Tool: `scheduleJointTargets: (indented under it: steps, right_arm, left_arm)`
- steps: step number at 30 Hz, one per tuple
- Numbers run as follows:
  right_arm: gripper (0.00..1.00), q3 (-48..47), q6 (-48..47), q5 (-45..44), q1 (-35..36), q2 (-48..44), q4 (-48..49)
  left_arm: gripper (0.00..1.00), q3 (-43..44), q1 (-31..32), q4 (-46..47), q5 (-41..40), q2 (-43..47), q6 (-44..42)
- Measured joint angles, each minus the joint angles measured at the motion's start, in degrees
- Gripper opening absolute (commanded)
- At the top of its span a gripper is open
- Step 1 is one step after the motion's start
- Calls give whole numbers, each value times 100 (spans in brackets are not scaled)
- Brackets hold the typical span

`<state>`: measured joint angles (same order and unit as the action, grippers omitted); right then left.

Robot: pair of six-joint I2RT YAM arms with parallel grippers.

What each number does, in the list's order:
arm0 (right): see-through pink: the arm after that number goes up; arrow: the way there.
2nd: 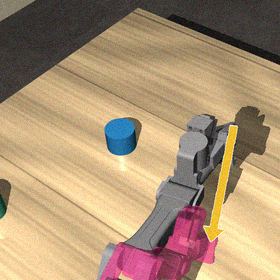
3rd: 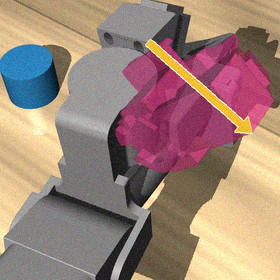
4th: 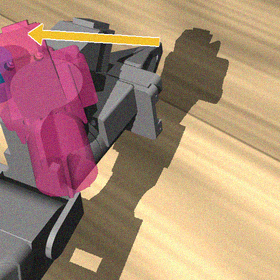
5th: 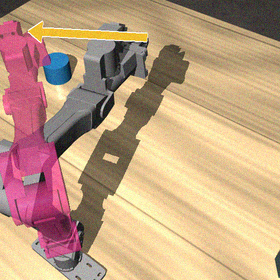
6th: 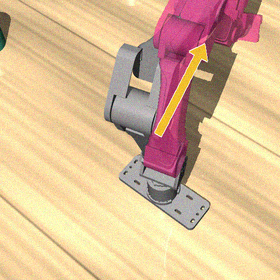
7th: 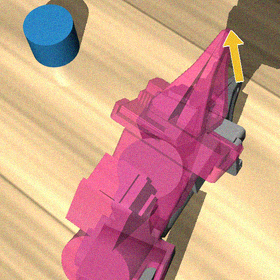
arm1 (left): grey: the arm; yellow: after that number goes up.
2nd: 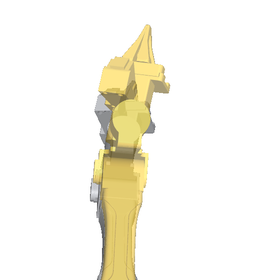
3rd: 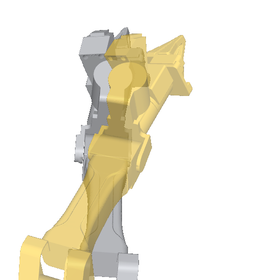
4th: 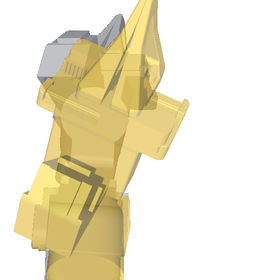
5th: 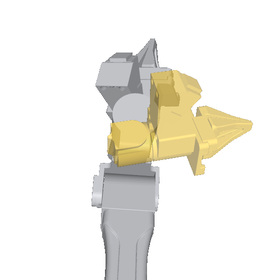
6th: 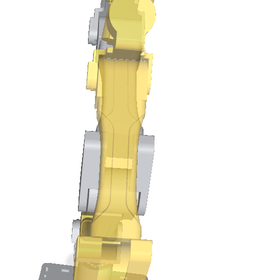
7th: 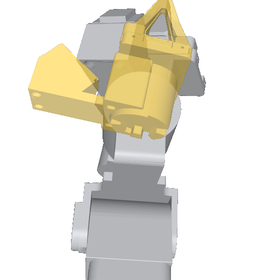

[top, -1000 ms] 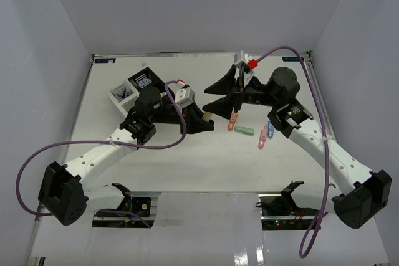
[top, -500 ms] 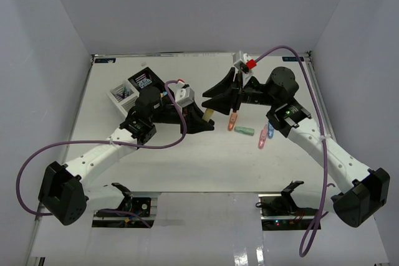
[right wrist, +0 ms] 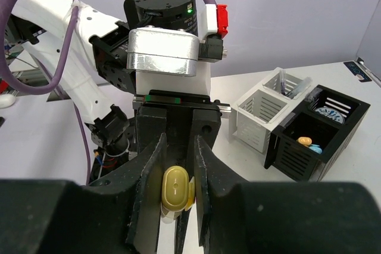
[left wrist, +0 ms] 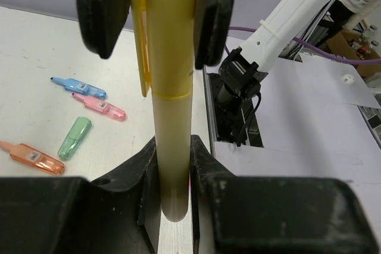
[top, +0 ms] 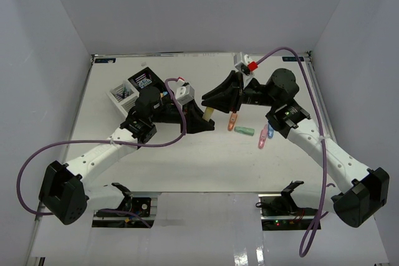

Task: Sort the stationery into containers
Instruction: Close the pen cap on the pen.

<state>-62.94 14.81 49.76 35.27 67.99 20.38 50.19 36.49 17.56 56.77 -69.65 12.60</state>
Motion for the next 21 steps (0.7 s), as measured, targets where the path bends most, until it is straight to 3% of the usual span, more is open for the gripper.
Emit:
scheduleJointTargets:
  steps: [21]
  right_arm:
    - [8,417,-420,133,7,-131,87]
  left_arm:
    - [0,4,-81,-33,509,-247,463]
